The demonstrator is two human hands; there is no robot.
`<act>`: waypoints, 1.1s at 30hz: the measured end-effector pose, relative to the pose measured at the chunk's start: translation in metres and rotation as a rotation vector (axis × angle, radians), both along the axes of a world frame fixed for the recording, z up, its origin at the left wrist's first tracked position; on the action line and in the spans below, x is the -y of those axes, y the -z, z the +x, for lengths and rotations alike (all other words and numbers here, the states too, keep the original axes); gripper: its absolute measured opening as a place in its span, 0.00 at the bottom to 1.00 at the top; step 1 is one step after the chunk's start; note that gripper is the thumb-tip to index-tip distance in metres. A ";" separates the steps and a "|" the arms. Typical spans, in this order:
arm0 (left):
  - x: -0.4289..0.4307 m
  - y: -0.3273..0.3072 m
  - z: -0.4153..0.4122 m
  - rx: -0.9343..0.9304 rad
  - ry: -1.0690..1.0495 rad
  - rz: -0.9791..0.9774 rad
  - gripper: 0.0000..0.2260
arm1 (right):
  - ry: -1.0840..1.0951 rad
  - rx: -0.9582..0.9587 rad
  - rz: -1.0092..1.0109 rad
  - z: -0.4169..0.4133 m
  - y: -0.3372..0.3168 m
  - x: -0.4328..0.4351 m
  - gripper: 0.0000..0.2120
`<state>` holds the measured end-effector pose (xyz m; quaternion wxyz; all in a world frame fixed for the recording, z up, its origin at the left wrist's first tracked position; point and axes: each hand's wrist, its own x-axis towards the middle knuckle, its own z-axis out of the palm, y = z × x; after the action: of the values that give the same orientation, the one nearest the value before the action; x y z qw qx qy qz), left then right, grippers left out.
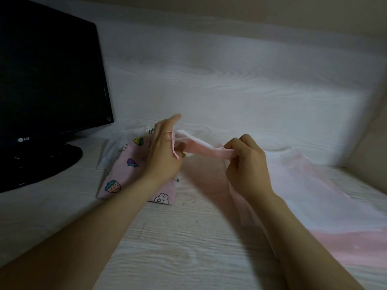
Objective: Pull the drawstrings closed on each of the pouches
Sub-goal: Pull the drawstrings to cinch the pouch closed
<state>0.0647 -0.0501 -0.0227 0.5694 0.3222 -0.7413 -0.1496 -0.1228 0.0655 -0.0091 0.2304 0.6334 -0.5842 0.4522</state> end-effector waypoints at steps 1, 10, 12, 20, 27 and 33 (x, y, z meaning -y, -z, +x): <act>0.001 -0.002 0.000 0.003 0.006 -0.010 0.22 | -0.012 0.013 -0.004 -0.001 0.001 0.001 0.21; -0.022 -0.016 0.004 0.062 -0.030 -0.442 0.17 | 0.458 -0.024 0.150 -0.016 0.012 0.006 0.15; -0.027 -0.022 0.004 0.094 -0.036 -0.574 0.16 | 0.436 0.117 0.233 -0.016 0.009 0.005 0.12; -0.033 -0.019 0.007 0.381 -0.167 -0.853 0.03 | -0.175 1.104 0.354 -0.011 0.003 0.010 0.22; -0.037 -0.006 -0.007 0.766 0.147 -0.632 0.07 | -0.031 0.948 0.403 -0.008 -0.001 -0.001 0.14; -0.040 0.001 -0.017 0.739 -0.036 -0.489 0.11 | 0.027 0.654 0.371 -0.003 -0.004 0.000 0.12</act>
<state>0.0473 -0.0102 -0.0233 0.3279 0.2228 -0.9031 0.1653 -0.1258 0.0658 -0.0049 -0.0811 0.4784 -0.7073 0.5140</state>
